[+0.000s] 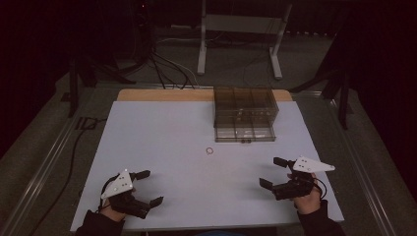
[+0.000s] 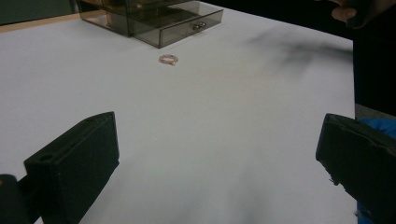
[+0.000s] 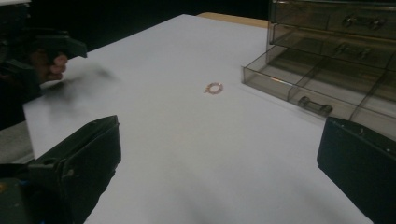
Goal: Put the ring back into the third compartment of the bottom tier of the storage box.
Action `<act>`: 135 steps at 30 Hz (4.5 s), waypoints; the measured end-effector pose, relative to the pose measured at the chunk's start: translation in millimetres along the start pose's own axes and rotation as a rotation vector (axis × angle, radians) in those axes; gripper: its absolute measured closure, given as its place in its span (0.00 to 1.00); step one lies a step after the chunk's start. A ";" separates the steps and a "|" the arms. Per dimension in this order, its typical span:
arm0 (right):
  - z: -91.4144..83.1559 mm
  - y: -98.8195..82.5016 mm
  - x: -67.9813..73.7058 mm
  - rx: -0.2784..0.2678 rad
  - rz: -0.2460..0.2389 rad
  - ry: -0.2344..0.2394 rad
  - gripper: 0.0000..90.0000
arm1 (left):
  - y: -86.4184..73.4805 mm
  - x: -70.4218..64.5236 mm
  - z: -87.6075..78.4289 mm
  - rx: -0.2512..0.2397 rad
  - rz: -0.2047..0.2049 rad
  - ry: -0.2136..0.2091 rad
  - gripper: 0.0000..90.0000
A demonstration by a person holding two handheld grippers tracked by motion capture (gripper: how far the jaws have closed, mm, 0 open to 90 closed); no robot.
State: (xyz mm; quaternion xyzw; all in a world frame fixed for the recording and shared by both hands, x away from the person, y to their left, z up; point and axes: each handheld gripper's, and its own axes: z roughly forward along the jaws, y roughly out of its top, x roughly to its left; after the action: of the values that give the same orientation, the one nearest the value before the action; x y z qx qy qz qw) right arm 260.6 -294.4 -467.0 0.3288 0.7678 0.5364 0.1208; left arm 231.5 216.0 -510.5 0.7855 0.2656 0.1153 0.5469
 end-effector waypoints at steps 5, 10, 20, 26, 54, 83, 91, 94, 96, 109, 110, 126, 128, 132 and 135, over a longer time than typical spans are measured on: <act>2.9 5.0 -0.9 0.007 -0.003 -0.016 0.00 | 0.1 -0.1 0.2 -0.002 -0.003 -0.006 0.00; 8.0 13.7 -2.4 0.005 -0.003 -0.022 0.00 | 0.0 -0.2 0.6 0.000 -0.002 -0.007 0.00; 20.8 26.6 -0.7 0.007 -0.014 -0.026 0.00 | 0.1 -0.5 0.9 -0.002 0.000 -0.009 0.00; 28.7 32.8 -0.1 0.007 -0.013 -0.025 0.00 | -0.1 -0.4 1.2 0.004 0.003 -0.009 0.00; 68.1 56.2 -0.9 0.027 -0.037 -0.006 0.00 | -0.5 0.1 1.2 0.003 -0.001 -0.012 0.00; 122.6 67.6 0.0 0.094 -0.026 -0.024 0.02 | 0.0 -0.2 1.5 0.001 0.003 -0.013 0.00; 138.9 65.4 -0.1 0.128 0.017 -0.079 0.07 | 0.1 -0.2 1.6 0.001 0.003 -0.012 0.00; 142.1 64.1 -0.1 0.132 0.028 -0.078 0.07 | -0.1 -0.3 1.5 0.002 0.005 -0.013 0.00; 146.2 62.8 0.9 0.142 0.023 -0.083 0.07 | 0.2 0.0 1.3 -0.002 0.001 -0.014 0.00; 168.0 57.4 5.0 0.208 0.049 -0.147 0.15 | 0.2 -0.4 1.2 -0.003 0.006 -0.016 0.00; 169.5 56.9 5.3 0.214 0.052 -0.146 0.16 | 0.1 -0.5 1.2 -0.001 0.007 -0.017 0.00; 190.4 51.5 13.6 0.278 0.056 -0.181 0.46 | -0.2 -0.1 1.1 -0.001 0.005 -0.020 0.00; 192.2 51.3 14.1 0.286 0.049 -0.178 0.49 | 0.1 0.0 1.0 -0.003 0.005 -0.020 0.00; 196.1 50.4 13.9 0.304 0.046 -0.181 0.59 | -0.2 -0.1 1.1 0.000 0.005 -0.019 0.00; 199.6 48.8 12.2 0.324 0.052 -0.172 0.65 | 0.1 0.1 1.2 -0.002 0.002 -0.020 0.00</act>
State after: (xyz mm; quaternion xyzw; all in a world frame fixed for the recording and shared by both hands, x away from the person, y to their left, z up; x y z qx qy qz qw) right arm 377.1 -127.9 -499.9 0.4083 0.8222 0.3787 0.1177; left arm 232.2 215.2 -510.9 0.7863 0.2592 0.1084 0.5503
